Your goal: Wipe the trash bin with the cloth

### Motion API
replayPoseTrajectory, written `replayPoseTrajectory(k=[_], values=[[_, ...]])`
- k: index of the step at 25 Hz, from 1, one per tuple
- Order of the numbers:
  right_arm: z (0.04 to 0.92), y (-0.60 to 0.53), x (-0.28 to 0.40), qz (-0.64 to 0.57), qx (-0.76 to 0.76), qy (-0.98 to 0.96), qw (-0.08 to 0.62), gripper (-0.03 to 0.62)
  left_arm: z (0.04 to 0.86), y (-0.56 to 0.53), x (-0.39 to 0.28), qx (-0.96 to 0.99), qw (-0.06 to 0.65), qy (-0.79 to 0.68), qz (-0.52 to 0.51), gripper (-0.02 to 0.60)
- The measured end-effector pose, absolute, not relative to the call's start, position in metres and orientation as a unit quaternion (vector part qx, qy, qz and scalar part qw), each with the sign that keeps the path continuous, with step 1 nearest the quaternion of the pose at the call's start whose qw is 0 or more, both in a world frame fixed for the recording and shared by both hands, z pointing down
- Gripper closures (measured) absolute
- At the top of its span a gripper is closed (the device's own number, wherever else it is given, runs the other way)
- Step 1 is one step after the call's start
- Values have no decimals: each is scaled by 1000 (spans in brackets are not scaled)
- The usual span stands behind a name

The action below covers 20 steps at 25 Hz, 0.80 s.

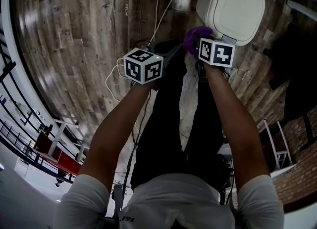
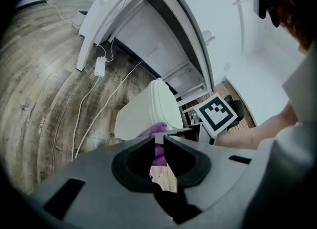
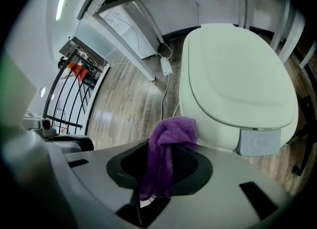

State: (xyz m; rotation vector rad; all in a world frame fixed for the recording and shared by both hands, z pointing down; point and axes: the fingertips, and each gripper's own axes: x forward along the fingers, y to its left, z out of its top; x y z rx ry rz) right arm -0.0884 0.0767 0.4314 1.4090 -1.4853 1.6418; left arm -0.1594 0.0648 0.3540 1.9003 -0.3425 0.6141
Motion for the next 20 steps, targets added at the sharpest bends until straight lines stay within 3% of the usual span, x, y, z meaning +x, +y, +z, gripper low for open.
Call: replayPoseTrajectory(k=[7,11,20], values=[[413,41,-108,574,476,-610,269,485,355,53,-166,794,532,-154,250,528],[380,13,-114,487,426,-695,315,485,353,46,-163,796,531,-157,245,528],[356,-66,-62,324,387,-763,405,485,339,30,-135,803,529,-159,223,528]])
